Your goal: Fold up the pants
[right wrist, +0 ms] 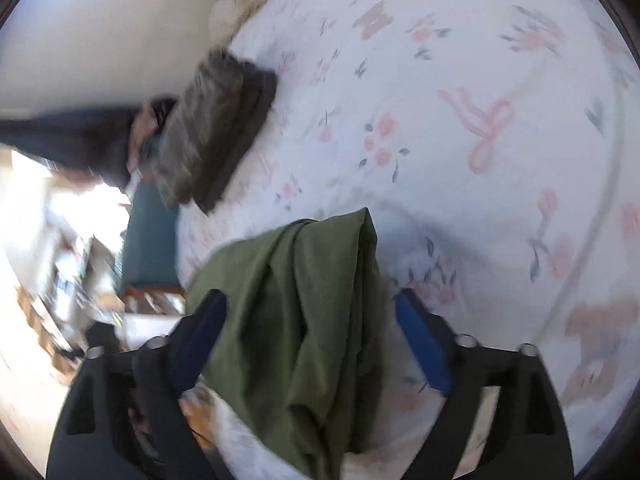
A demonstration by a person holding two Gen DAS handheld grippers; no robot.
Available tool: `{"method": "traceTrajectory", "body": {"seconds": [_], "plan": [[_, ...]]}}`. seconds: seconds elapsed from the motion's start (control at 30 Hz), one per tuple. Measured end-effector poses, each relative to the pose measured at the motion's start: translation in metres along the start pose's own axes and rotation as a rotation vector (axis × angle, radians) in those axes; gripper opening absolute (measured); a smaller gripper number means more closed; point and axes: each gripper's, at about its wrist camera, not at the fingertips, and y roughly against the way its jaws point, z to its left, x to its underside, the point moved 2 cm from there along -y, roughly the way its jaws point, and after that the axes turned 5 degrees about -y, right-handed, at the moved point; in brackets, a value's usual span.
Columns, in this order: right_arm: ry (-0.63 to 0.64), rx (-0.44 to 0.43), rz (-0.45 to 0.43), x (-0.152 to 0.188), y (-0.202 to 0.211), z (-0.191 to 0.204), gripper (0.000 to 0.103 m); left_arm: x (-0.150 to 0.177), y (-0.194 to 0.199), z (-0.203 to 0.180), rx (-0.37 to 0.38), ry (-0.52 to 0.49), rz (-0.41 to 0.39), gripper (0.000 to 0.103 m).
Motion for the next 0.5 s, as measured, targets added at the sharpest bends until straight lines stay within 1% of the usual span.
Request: {"method": "traceTrajectory", "body": {"seconds": [0.03, 0.07, 0.17, 0.23, 0.27, 0.3, 0.33, 0.43, 0.47, 0.5], "plan": [[-0.009, -0.005, 0.010, 0.006, -0.006, 0.003, 0.092, 0.000, -0.006, -0.002, 0.001, -0.002, 0.017, 0.083], [-0.010, -0.001, 0.018, 0.010, -0.011, 0.001, 0.093, 0.001, -0.019, -0.003, 0.005, -0.006, 0.052, 0.083], [0.004, 0.026, 0.043, 0.026, -0.033, 0.002, 0.093, 0.004, -0.050, -0.003, -0.005, -0.030, 0.127, 0.083], [-0.001, 0.030, 0.096, 0.034, -0.055, -0.001, 0.093, 0.010, -0.066, -0.006, -0.013, -0.094, 0.165, 0.083], [0.002, 0.029, 0.119, 0.038, -0.064, -0.003, 0.093, 0.014, -0.073, -0.008, -0.014, -0.132, 0.181, 0.084], [0.013, 0.024, 0.152, 0.042, -0.074, -0.002, 0.093, 0.016, -0.076, -0.009, -0.009, -0.147, 0.187, 0.084], [0.026, 0.016, 0.163, 0.045, -0.078, 0.000, 0.093, 0.018, -0.077, -0.008, 0.003, -0.141, 0.183, 0.083], [0.061, 0.015, 0.153, 0.048, -0.091, 0.004, 0.094, 0.023, -0.077, -0.008, 0.032, -0.112, 0.183, 0.075], [0.050, 0.011, 0.138, 0.049, -0.093, 0.002, 0.092, 0.025, -0.075, -0.010, 0.042, -0.108, 0.181, 0.069], [0.025, -0.002, 0.128, 0.049, -0.094, 0.002, 0.090, 0.026, -0.073, -0.010, 0.046, -0.096, 0.178, 0.059]]}}
